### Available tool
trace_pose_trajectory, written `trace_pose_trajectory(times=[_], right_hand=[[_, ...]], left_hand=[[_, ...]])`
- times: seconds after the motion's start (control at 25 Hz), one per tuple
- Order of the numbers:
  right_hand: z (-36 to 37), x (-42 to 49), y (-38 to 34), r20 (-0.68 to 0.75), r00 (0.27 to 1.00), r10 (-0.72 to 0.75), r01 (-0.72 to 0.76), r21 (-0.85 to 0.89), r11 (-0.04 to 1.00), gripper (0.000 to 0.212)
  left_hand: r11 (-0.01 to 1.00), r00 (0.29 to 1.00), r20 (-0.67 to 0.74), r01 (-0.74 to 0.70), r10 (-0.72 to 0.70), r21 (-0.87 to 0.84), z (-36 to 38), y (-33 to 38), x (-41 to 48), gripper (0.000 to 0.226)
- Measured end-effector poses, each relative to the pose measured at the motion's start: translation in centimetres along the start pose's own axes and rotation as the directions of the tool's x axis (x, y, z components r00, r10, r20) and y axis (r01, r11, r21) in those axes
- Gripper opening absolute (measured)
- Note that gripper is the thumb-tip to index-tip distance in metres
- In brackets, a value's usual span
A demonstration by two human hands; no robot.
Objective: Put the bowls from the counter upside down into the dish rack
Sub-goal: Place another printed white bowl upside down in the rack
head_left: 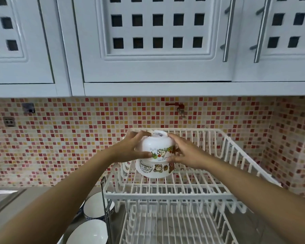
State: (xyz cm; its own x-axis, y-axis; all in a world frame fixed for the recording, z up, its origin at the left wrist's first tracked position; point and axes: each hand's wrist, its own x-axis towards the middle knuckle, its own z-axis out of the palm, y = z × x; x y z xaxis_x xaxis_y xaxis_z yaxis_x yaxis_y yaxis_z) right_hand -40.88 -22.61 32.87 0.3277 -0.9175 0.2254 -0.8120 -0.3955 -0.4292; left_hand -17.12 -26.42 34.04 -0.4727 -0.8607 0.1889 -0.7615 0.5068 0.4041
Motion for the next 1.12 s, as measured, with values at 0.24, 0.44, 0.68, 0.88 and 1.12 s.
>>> trace_pose_trajectory(times=[0.24, 0.44, 0.68, 0.88, 1.12], right_hand=[[1.3, 0.1, 0.5, 0.013, 1.000, 0.017, -0.017, -0.031, 0.999, 0.090], [1.4, 0.0, 0.5, 0.089, 0.995, 0.044, -0.034, -0.105, 0.994, 0.098], [-0.5, 0.5, -3.0, 0.107, 0.993, 0.042, -0.034, -0.073, 0.997, 0.102], [0.6, 4.9, -11.6, -0.031, 0.994, -0.106, 0.099, -0.191, 0.977, 0.077], [11.6, 9.9, -24.9, 0.075, 0.974, -0.214, 0.226, -0.261, 0.938, 0.066]], left_hand=[[0.990, 0.996, 0.084, 0.012, -0.024, 0.143, 0.6, 0.7, 0.0, 0.071], [0.972, 0.991, 0.131, 0.002, -0.034, 0.237, 0.6, 1.5, -0.3, 0.072], [0.968, 0.999, -0.046, -0.017, 0.029, 0.249, -2.4, 1.5, -2.2, 0.071], [0.960, 0.965, -0.229, 0.181, -0.131, 0.214, -6.2, -3.5, -5.2, 0.064], [0.841, 0.834, -0.292, 0.522, -0.467, 0.146, -8.7, -14.4, -16.0, 0.063]])
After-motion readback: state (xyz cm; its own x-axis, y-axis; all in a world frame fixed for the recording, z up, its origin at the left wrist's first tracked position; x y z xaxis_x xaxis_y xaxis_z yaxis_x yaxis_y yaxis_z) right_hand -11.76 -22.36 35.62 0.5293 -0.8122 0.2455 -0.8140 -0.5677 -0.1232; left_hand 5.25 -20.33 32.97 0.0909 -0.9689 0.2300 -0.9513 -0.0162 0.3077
